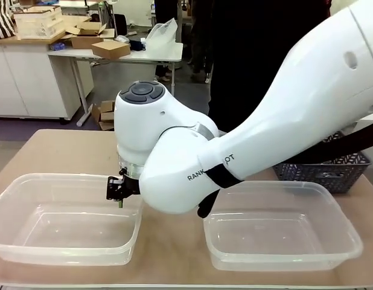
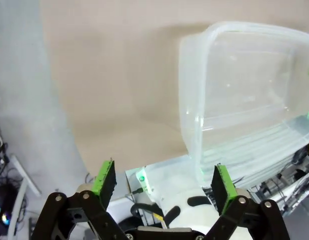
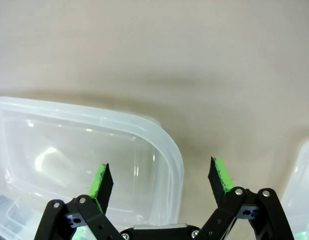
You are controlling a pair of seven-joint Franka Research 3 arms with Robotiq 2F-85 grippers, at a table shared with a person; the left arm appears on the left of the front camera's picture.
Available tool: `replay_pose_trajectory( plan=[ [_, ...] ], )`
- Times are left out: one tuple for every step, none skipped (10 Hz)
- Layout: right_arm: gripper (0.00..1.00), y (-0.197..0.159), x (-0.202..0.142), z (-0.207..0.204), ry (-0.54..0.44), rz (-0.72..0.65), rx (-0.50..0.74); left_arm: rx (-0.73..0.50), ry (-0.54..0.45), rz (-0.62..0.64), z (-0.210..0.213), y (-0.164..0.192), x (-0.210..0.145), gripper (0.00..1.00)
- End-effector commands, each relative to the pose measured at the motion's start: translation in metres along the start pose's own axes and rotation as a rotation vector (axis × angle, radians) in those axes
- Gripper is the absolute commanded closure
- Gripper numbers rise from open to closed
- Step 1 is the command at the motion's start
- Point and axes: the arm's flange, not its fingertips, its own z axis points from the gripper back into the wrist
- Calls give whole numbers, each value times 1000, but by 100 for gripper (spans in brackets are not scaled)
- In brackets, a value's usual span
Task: Sort the waste into each basket.
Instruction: Pick up the Organizing box on the left side of the table and lift it.
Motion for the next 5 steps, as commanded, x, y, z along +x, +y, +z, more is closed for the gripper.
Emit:
replay_pose_trajectory(
  plan=[
    [0,-6,-1,2,3,13,20,18,77,32,-80,-9,-4,0],
    [0,-6,-1,2,3,13,20,9,75,37,-95,-14,-6,0],
    [0,-6,-1,2,3,13,20,-22,73,26,-107,-19,-6,0],
    [0,0,0,0,-1,0,0,-24,77,12,-119,-26,-8,0],
    [54,0,-2,0,24,17,-16,-18,77,-3,-122,-27,-6,0]
  ],
)
